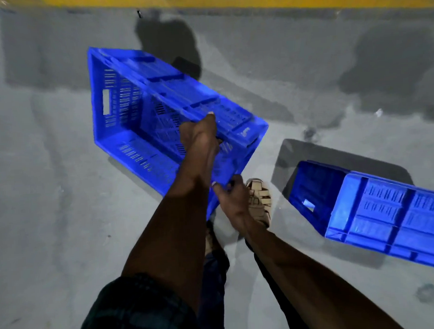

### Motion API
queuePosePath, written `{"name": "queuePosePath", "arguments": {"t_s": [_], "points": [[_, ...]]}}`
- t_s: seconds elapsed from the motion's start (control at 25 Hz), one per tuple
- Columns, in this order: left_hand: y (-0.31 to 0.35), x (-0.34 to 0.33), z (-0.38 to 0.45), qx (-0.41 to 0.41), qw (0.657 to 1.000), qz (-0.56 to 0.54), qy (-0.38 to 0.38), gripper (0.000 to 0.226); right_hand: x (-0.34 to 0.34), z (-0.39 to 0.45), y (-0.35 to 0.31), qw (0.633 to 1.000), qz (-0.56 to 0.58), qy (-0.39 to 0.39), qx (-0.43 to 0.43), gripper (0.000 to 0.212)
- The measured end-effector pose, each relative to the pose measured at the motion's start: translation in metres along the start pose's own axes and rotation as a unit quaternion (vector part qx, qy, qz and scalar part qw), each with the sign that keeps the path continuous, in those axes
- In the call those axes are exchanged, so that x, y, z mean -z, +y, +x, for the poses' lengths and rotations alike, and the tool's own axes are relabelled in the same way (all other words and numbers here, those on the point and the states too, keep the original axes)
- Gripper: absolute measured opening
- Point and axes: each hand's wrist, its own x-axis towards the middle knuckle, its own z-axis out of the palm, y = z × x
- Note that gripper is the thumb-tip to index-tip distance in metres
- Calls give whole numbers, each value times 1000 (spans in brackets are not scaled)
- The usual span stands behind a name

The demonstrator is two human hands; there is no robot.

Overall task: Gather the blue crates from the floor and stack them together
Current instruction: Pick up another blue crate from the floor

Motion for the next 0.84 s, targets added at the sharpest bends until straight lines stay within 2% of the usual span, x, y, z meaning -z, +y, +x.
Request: {"name": "queuePosePath", "arguments": {"t_s": [0.08, 0.12, 0.2, 0.36, 0.44, 0.52, 0.64, 0.76, 0.84], "points": [[15, 0, -17, 6, 999, -39, -14, 32, 8, 13, -5, 1000, -1, 11, -1, 31], [21, 0, -21, 10, 998, -55, -20, 28, 15, 20, -8, 1000, -7, 14, 13, 36], [29, -3, -24, 20, 994, -100, -33, 25, 26, 30, -23, 997, -38, 26, 60, 42], [49, -8, -34, 9, 990, -137, -9, 26, 43, 23, -58, 984, -53, 108, 131, 36], [61, -6, -44, 29, 984, -177, -11, 22, 54, 8, -79, 973, -83, 144, 161, 41], [72, 5, -56, 67, 972, -226, -13, 14, 70, -2, -101, 966, -131, 163, 155, 49], [91, 33, -72, 124, 952, -272, -69, 21, 97, -22, -139, 944, -215, 180, 172, 51], [100, 71, -108, 123, 945, -277, -122, 11, 127, -58, -178, 932, -246, 158, 215, 45], [100, 95, -141, 80, 956, -232, -162, 34, 148, -89, -200, 927, -252, 154, 233, 44]]}}
